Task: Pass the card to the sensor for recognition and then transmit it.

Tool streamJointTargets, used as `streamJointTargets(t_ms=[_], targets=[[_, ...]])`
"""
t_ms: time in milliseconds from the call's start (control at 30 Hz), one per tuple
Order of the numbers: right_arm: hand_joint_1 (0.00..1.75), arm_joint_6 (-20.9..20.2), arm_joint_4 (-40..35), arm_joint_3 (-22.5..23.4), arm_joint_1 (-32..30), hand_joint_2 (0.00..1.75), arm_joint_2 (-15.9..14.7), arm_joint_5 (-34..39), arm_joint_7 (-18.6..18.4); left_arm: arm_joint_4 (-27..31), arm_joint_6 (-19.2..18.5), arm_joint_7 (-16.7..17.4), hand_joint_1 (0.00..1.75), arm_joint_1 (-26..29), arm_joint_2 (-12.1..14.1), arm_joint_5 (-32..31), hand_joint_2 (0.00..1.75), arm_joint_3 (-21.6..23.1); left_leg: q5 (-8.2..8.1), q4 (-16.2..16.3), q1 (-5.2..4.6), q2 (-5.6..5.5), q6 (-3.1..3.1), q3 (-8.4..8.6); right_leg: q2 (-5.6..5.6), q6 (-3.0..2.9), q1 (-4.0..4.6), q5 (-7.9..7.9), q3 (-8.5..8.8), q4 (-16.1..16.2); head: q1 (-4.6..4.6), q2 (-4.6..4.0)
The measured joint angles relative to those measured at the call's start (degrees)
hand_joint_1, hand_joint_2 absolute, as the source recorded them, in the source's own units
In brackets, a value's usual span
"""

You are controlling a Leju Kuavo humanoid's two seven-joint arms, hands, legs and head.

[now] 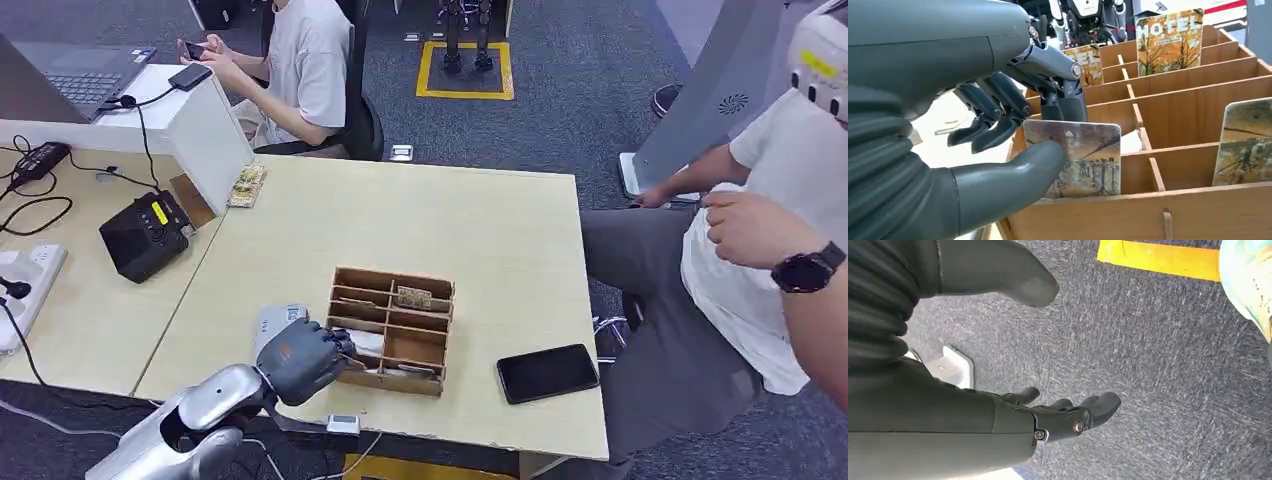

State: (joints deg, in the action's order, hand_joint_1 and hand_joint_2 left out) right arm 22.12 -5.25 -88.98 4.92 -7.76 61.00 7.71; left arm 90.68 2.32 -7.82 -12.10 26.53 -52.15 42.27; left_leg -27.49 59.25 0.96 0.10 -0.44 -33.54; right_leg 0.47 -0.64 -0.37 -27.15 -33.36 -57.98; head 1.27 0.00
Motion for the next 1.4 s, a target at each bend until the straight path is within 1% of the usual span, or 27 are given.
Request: streamJointTargets(t_ms=[100, 167, 267, 333, 433, 467, 567, 600, 667, 700, 767, 833, 933, 967, 1000, 1067, 1133, 1200, 1233, 1300, 1333, 1367, 1400], targets=[[0.00, 0.0, 0.0, 0.0, 0.0, 1.75, 0.0, 0.0, 0.0, 0.0, -0.3, -0.8, 1.75, 0.0, 0.5, 1.4, 1.75, 0.0, 0.00, 0.0, 0.00, 0.00, 0.00, 0.00, 0.00, 0.00, 0.00, 0.00, 0.00, 0.0, 0.00, 0.00], [0.00, 0.0, 0.0, 0.0, 0.0, 1.75, 0.0, 0.0, 0.0, 0.3, -1.0, -2.1, 1.75, -0.2, 1.3, 3.8, 1.75, 0.0, 0.00, 0.0, 0.01, 0.00, 0.00, 0.01, 0.00, 0.00, 0.01, 0.00, 0.00, 0.0, 0.00, 0.00], [0.00, 0.0, 0.0, 0.0, 0.0, 1.75, 0.0, 0.0, 0.0, 2.7, -3.4, -3.2, 1.75, -1.2, 3.7, 8.1, 1.75, -1.1, 0.01, 0.0, 0.03, 0.00, -0.01, 0.01, 0.00, 0.00, 0.02, 0.00, 0.00, 0.0, 0.02, 0.00], [0.00, 0.0, 0.0, 0.0, 0.0, 1.75, 0.0, 0.2, 0.2, 4.0, -4.2, -3.7, 1.75, -2.1, 5.0, 9.5, 1.75, -1.9, 0.02, 0.0, 0.04, -0.01, -0.03, 0.01, -0.01, 0.00, 0.02, 0.00, -0.01, 0.0, 0.02, 0.00], [0.00, 0.0, 0.0, 0.0, 0.0, 1.75, 0.0, 1.0, 0.4, 7.9, -7.1, -4.9, 1.75, -5.3, 8.7, 15.1, 1.75, -3.8, 0.06, 0.0, 0.10, -0.01, -0.07, -0.01, 0.00, -0.03, 0.08, 0.02, -0.03, 0.0, -0.02, 0.00], [0.00, 0.0, 0.0, 0.0, 0.0, 1.75, 0.0, 1.2, 0.6, 9.1, -8.6, -5.1, 1.75, -6.9, 10.5, 17.1, 1.75, -4.9, 0.06, 0.0, 0.10, -0.02, -0.09, 0.00, -0.01, -0.03, 0.08, 0.02, -0.02, -0.1, 0.02, 0.00], [0.00, -0.1, 0.0, 0.0, 0.0, 1.75, 0.0, 2.0, 1.0, 13.5, -16.2, -5.4, 1.75, -12.7, 15.9, 24.8, 1.75, -9.2, 0.12, 0.0, 0.16, -0.01, -0.17, 0.00, 0.01, -0.14, 0.15, 0.09, -0.04, -0.1, 0.00, 0.00], [0.00, -0.1, 0.0, 0.0, -0.1, 1.75, 0.0, 2.3, 1.0, 14.8, -19.3, -4.6, 1.75, -15.6, 17.9, 28.8, 1.75, -10.7, 0.13, 0.0, 0.20, -0.01, -0.17, -0.02, 0.02, -0.14, 0.17, 0.10, -0.09, -0.1, 0.04, 0.00], [0.00, -0.1, 0.1, 0.0, 0.0, 1.75, 0.0, 2.5, 1.0, 16.0, -26.2, -2.3, 1.75, -23.7, 22.4, 37.1, 1.75, -14.2, 0.16, 0.0, 0.26, -0.01, -0.23, -0.13, 0.02, -0.20, 0.24, 0.13, -0.16, -0.1, 0.00, 0.00], [0.00, -0.1, 0.1, 0.0, 0.0, 1.75, -0.1, 2.7, 1.0, 16.2, -28.3, -1.8, 1.75, -27.3, 23.6, 39.5, 1.75, -15.8, 0.16, 0.0, 0.24, -0.01, -0.23, -0.12, 0.02, -0.20, 0.22, 0.13, -0.16, -0.1, 0.00, 0.00], [0.00, -0.1, 0.1, 0.0, 0.0, 1.75, -0.1, 3.1, 1.0, 16.7, -29.8, -1.3, 1.75, -32.3, 25.8, 41.1, 1.75, -17.9, 0.15, 0.0, 0.17, 0.04, -0.23, -0.06, 0.07, -0.20, 0.20, 0.13, -0.15, -0.1, 0.02, 0.00], [0.00, -0.1, 0.1, 0.0, 0.0, 1.75, -0.1, 3.2, 1.0, 17.2, -29.5, -0.7, 1.75, -34.3, 27.3, 41.0, 1.75, -18.7, 0.15, 0.0, 0.17, 0.04, -0.23, -0.07, 0.07, -0.20, 0.17, 0.12, -0.16, -0.1, 0.00, 0.00], [0.00, -0.1, 0.1, 0.0, 0.0, 1.75, -0.1, 3.2, 1.0, 17.9, -28.2, 0.1, 1.75, -35.2, 28.7, 40.4, 1.75, -18.9, 0.15, 0.0, 0.19, 0.01, -0.23, -0.10, 0.04, -0.21, 0.18, 0.10, -0.16, -0.1, 0.00, 0.00], [0.00, -0.1, 0.1, 0.0, 0.0, 1.75, -0.1, 3.3, 1.0, 17.9, -27.5, 0.9, 1.75, -35.9, 29.2, 40.4, 1.75, -18.9, 0.15, 0.0, 0.20, 0.01, -0.23, -0.10, 0.04, -0.21, 0.18, 0.10, -0.17, -0.1, 0.00, 0.00], [0.00, -0.1, 0.1, 0.0, 0.0, 1.75, -0.1, 3.5, 1.0, 17.9, -27.5, 1.4, 1.75, -37.3, 29.6, 40.8, 1.75, -18.9, 0.15, 0.0, 0.23, 0.01, -0.23, -0.15, 0.04, -0.21, 0.20, 0.10, -0.20, -0.1, 0.02, 0.00], [0.00, -0.2, 0.1, 0.0, 0.0, 1.75, -0.1, 4.3, 1.0, 17.8, -28.3, 3.3, 1.75, -42.0, 30.6, 42.6, 1.75, -18.9, 0.15, 0.0, 0.24, 0.01, -0.23, -0.20, 0.04, -0.21, 0.22, 0.11, -0.24, -0.1, 0.00, 0.00], [0.00, -0.2, 0.1, 0.0, 0.0, 1.75, -0.1, 4.3, 1.0, 17.3, -28.0, 4.6, 1.75, -45.7, 31.3, 42.8, 1.75, -18.9, 0.15, 0.0, 0.17, 0.01, -0.23, -0.16, 0.04, -0.21, 0.17, 0.11, -0.21, -0.1, 0.00, 0.00], [0.00, -0.2, 0.1, 0.0, 0.0, 1.75, -0.1, 4.3, 1.0, 16.5, -26.2, 5.3, 1.75, -46.3, 31.8, 42.2, 1.75, -18.9, 0.15, 0.0, 0.16, 0.02, -0.23, -0.14, 0.05, -0.21, 0.15, 0.11, -0.21, -0.1, -0.02, 0.00], [0.00, -0.1, 0.1, 0.0, 0.0, 1.75, -0.1, 4.2, 1.0, 15.9, -24.4, 5.7, 1.75, -45.8, 32.0, 40.2, 1.75, -18.9, 0.15, 0.0, 0.17, 0.02, -0.23, -0.14, 0.05, -0.21, 0.15, 0.11, -0.21, -0.1, 0.02, 0.00], [0.00, -0.1, 0.1, 0.0, 0.0, 1.75, -0.1, 3.8, 1.0, 14.2, -19.0, 6.7, 1.75, -43.0, 31.9, 33.0, 1.75, -19.4, 0.15, 0.0, 0.16, 0.01, -0.23, -0.08, 0.04, -0.21, 0.15, 0.10, -0.22, -0.1, 0.02, 0.00], [0.00, -0.1, 0.1, 0.0, 0.0, 1.75, -0.1, 3.5, 0.9, 12.9, -16.3, 7.3, 1.75, -41.1, 31.4, 28.4, 1.75, -19.8, 0.15, 0.0, 0.17, 0.01, -0.24, -0.06, 0.04, -0.22, 0.15, 0.10, -0.20, -0.1, 0.02, 0.00], [0.00, -0.1, 0.1, 0.0, 0.0, 1.75, -0.1, 3.0, 0.8, 11.6, -14.4, 7.6, 1.75, -39.3, 30.5, 24.6, 1.75, -20.1, 0.16, 0.0, 0.17, -0.02, -0.24, -0.06, 0.01, -0.22, 0.15, 0.10, -0.19, -0.1, 0.02, 0.00], [0.00, -0.1, 0.1, 0.0, 0.0, 1.75, -0.1, 2.7, 0.9, 9.6, -11.6, 8.0, 1.75, -37.3, 28.9, 19.5, 1.75, -20.6, 0.17, 0.0, 0.17, -0.04, -0.24, -0.06, -0.01, -0.22, 0.15, 0.10, -0.17, -0.1, 0.00, 0.00]])
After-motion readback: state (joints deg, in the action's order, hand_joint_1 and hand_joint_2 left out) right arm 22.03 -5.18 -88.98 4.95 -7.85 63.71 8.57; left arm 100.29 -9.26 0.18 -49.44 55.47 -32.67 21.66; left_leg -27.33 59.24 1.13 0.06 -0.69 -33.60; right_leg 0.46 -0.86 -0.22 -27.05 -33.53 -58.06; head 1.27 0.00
